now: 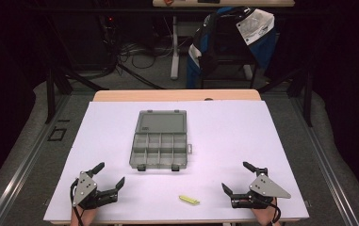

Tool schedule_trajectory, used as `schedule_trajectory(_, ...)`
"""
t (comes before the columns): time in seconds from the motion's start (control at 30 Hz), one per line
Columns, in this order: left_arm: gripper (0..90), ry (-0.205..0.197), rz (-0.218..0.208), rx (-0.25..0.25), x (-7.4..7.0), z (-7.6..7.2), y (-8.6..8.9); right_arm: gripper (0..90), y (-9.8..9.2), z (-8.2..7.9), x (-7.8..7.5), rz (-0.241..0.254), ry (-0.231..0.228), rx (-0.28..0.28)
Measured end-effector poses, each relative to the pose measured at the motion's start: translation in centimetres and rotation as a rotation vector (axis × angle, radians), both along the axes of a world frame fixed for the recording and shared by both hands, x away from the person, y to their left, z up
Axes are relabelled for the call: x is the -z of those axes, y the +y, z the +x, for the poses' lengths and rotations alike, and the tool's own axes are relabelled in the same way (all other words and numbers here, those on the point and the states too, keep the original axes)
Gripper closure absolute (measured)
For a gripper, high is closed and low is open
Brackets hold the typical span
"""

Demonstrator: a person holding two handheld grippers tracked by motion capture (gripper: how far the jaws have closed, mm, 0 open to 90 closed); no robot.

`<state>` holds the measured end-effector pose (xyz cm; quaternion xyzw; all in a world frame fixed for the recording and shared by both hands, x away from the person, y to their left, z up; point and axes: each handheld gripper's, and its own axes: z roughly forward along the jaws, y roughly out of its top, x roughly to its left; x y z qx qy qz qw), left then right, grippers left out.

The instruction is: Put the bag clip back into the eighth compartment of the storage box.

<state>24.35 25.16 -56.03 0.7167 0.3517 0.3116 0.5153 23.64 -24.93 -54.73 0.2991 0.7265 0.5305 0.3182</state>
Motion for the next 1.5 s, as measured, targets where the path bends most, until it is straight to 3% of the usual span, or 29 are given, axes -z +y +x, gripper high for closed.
schedule_trajectory(0.7, 10.4, 0.007, 0.009, 0.001, 0.0, 0.0, -0.1, 0.0, 0.6, 0.6, 0.1, -0.033, 0.036, -0.028)
schedule_trajectory(1.5, 10.4, 0.013, 0.012, 0.005, 0.1, 0.1, -0.3, 0.0, 3.9, 1.9, -0.3, -0.091, 0.103, -0.123)
